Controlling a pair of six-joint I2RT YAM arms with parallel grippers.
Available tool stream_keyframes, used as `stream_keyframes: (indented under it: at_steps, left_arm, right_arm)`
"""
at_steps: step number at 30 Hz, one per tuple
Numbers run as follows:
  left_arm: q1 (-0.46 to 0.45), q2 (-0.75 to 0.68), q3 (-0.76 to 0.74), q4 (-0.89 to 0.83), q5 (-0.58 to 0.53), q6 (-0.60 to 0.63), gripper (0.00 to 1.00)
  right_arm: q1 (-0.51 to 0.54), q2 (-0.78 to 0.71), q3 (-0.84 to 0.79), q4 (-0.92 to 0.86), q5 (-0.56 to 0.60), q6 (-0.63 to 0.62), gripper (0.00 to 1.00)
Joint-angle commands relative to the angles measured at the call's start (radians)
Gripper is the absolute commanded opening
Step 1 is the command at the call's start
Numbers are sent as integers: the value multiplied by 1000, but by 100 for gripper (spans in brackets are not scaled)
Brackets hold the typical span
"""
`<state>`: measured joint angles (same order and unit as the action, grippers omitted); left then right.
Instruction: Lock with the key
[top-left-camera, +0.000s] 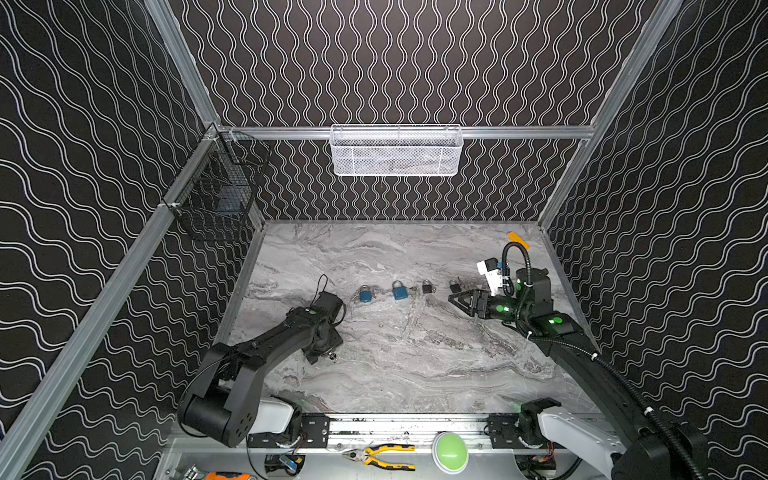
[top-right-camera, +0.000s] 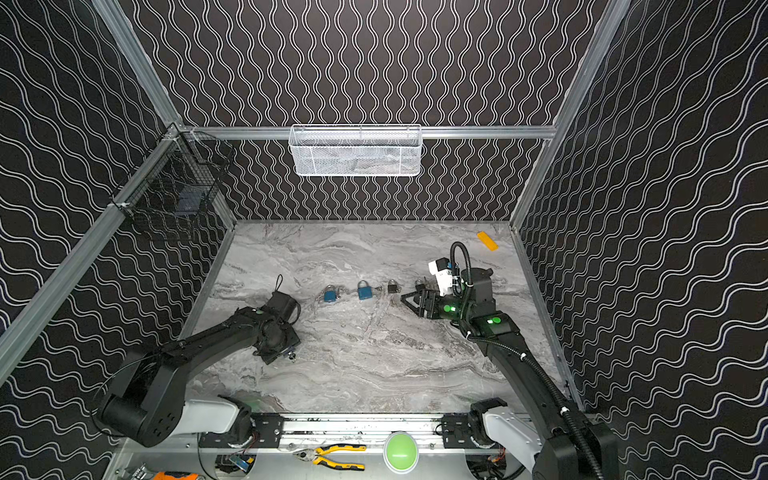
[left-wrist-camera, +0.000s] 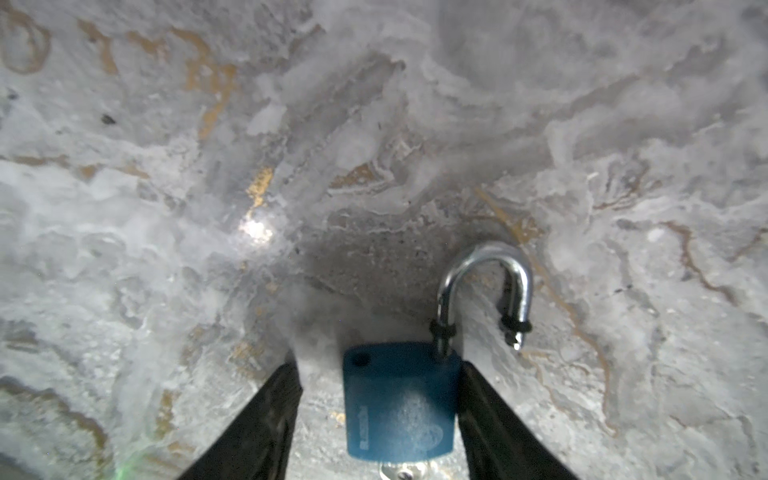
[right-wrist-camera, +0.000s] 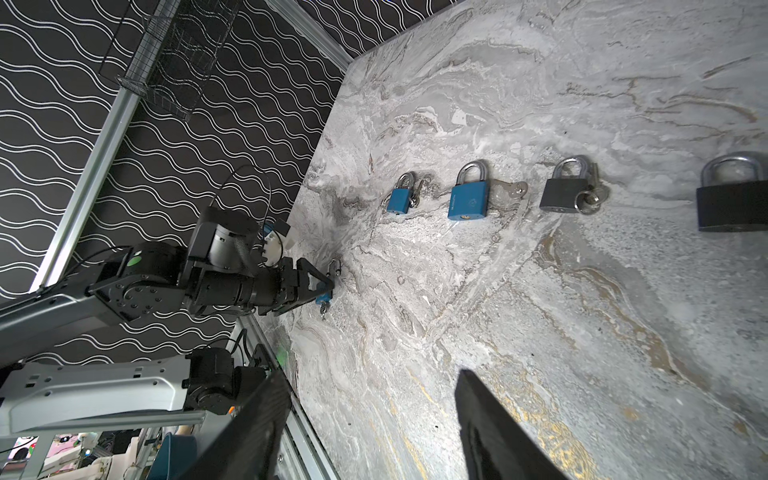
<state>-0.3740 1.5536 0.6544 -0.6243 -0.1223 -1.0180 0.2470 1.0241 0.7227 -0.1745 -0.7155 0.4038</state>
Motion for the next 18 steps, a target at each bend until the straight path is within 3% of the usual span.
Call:
stream_keyframes:
  at_steps: [1, 8, 13, 18]
  left_arm:
    - [4, 32, -7, 96, 39, 22, 61]
    - [4, 55, -15, 138, 68, 18, 47]
    - [5, 84, -5, 159, 83, 25, 30]
    - [-2, 59, 18, 182, 136, 17, 25]
  right_arm:
    - [1, -8, 3, 23, 7, -2, 66]
    - [0, -23, 7, -6, 22, -19, 66]
    - [1, -36, 0, -27, 16, -27, 67]
    - [0, -33, -40, -3, -16, -16, 67]
